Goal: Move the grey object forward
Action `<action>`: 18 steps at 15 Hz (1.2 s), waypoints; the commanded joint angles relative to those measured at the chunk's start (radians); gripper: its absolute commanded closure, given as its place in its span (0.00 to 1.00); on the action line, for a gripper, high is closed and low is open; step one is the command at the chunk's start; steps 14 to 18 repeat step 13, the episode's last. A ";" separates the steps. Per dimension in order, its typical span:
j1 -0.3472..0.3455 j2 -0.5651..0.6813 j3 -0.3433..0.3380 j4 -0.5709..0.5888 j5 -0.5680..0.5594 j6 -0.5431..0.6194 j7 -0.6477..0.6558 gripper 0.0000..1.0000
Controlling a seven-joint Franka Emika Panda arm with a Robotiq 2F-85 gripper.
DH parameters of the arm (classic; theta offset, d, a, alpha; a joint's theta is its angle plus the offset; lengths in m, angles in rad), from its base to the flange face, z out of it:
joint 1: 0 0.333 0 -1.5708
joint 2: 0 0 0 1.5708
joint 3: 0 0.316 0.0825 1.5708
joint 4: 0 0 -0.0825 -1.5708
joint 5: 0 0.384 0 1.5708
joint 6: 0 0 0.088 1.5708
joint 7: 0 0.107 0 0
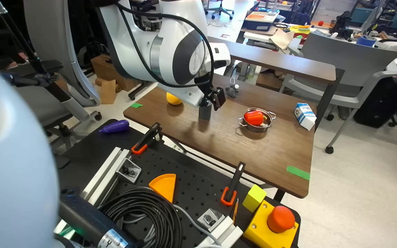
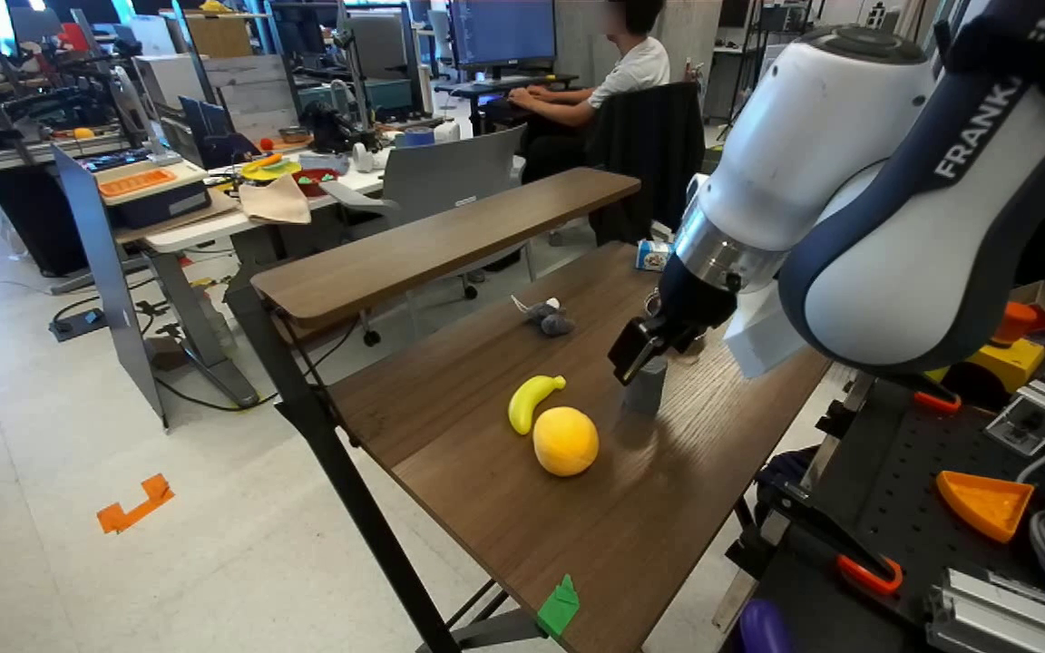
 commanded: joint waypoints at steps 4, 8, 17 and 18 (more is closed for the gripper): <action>0.135 -0.158 -0.135 -0.165 0.075 0.115 -0.093 0.00; 0.140 -0.137 -0.154 -0.136 0.054 0.079 -0.060 0.00; 0.138 -0.131 -0.150 -0.133 0.054 0.079 -0.058 0.00; 0.138 -0.131 -0.150 -0.133 0.054 0.079 -0.058 0.00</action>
